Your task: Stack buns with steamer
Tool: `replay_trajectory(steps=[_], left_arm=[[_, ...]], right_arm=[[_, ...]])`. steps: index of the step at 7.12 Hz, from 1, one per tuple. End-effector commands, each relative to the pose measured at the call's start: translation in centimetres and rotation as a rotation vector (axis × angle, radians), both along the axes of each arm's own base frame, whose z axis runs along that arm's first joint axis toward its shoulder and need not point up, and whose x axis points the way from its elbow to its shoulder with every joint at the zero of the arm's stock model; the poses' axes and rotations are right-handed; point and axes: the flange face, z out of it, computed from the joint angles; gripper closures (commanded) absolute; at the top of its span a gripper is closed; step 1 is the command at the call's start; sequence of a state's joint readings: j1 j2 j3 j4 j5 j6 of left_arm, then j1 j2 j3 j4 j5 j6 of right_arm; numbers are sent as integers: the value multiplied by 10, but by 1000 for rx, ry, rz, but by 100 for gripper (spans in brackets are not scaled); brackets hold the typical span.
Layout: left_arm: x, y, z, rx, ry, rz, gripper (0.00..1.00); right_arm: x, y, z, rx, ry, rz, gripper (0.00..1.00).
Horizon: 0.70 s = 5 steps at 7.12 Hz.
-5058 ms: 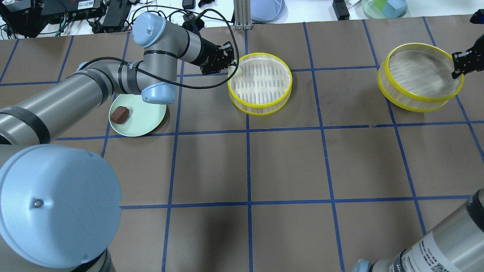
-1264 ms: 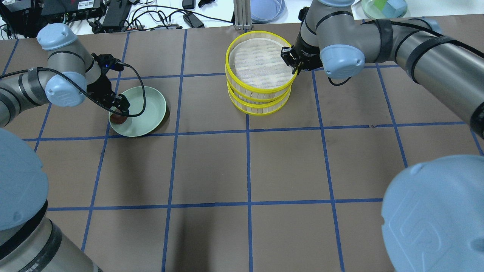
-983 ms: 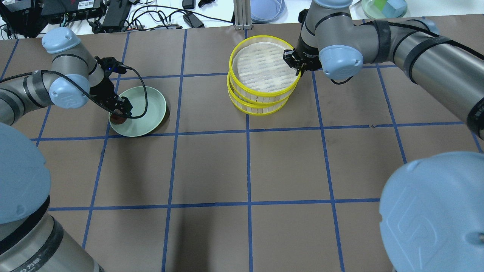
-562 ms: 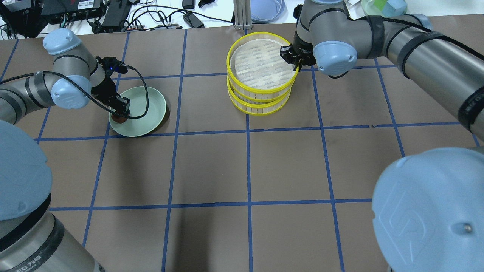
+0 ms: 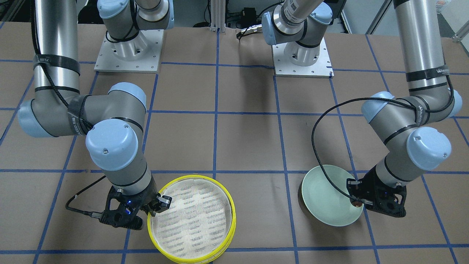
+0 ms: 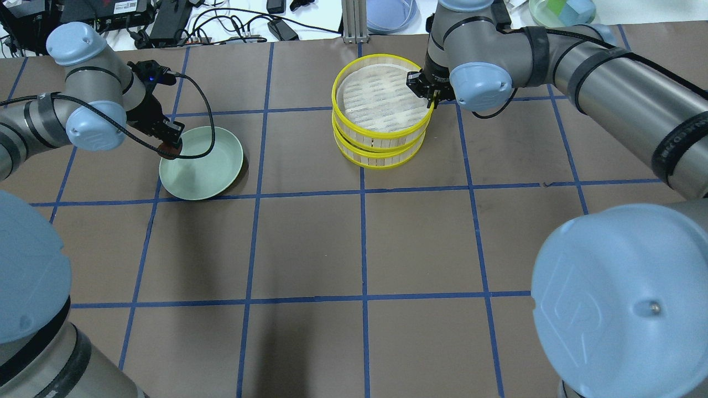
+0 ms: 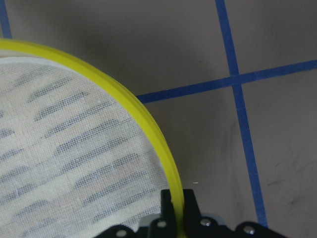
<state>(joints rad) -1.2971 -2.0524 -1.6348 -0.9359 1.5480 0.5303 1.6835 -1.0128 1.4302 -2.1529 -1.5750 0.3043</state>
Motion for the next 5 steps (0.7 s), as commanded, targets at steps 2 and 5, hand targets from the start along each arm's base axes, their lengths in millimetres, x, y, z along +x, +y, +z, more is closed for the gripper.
replay_trajectory(steps=[2,5], left_arm=[[-58,6,62,-97,27,274,100],[-79,9,84,-128,154,446,100]], right_arm=[[9,3,0,19,-4,-18,100],[9,4,-2,12,-6,-27,100]])
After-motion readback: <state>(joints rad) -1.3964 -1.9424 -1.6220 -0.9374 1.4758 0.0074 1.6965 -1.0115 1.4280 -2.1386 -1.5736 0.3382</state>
